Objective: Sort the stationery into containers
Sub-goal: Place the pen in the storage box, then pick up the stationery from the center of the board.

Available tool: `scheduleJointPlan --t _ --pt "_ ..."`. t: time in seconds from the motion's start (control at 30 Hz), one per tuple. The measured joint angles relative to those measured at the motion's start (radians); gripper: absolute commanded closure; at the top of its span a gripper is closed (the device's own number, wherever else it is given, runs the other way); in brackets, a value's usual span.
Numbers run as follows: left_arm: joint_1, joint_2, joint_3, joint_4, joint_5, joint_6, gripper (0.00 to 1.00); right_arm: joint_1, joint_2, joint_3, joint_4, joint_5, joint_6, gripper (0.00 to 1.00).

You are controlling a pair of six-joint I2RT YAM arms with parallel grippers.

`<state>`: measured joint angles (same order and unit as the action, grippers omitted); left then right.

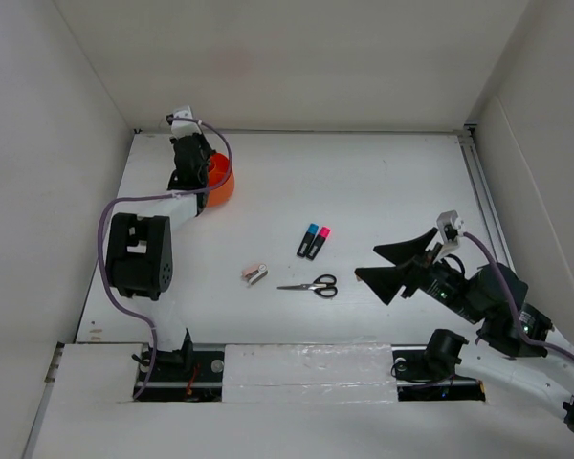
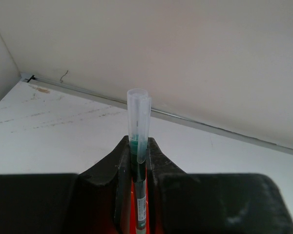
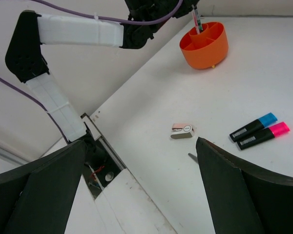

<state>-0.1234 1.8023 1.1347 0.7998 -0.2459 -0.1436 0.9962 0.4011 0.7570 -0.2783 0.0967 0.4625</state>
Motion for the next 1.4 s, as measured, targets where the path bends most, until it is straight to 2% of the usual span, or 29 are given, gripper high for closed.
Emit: scheduleJointPlan --t 0.47,0.6,0.7,0.73,0.87,1.2,1.27,1.3,1.37,1.4 --pt "-0.006 0.034 -0.046 0.025 -0.068 -0.004 1.00 0.000 -0.005 -0.008 0.000 0.000 0.017 0.00" --pt "-0.008 0.034 -0.047 0.026 -0.085 -0.003 0.92 0.000 -0.009 -0.008 0.000 0.000 0.021 0.00" --pt "-0.016 0.034 -0.047 0.018 -0.100 -0.002 0.90 0.000 -0.009 -0.008 -0.001 0.000 0.024 0.00" --pt "-0.019 0.034 -0.047 0.018 -0.105 -0.001 0.80 0.000 -0.009 -0.008 -0.001 0.000 0.024 0.00" --pt "-0.028 0.034 -0.047 0.019 -0.122 0.008 0.67 0.000 -0.009 -0.008 -0.001 -0.002 0.025 0.00" --pt "-0.034 0.022 -0.048 0.008 -0.125 0.008 0.61 0.000 -0.016 -0.008 -0.002 -0.004 0.025 0.00" --pt "-0.034 0.003 -0.048 -0.005 -0.116 0.008 0.52 0.000 -0.016 -0.008 -0.002 -0.004 0.025 0.00" --pt "-0.034 -0.011 -0.048 -0.011 -0.112 0.006 0.30 0.000 -0.015 -0.008 -0.002 -0.003 0.025 0.00" --pt "-0.035 -0.048 -0.047 -0.038 -0.100 0.006 0.02 0.000 -0.011 -0.008 -0.003 0.002 0.025 0.00" --pt "-0.037 -0.068 -0.036 -0.061 -0.097 0.000 0.00 0.000 -0.005 -0.008 -0.003 0.010 0.025 0.00"
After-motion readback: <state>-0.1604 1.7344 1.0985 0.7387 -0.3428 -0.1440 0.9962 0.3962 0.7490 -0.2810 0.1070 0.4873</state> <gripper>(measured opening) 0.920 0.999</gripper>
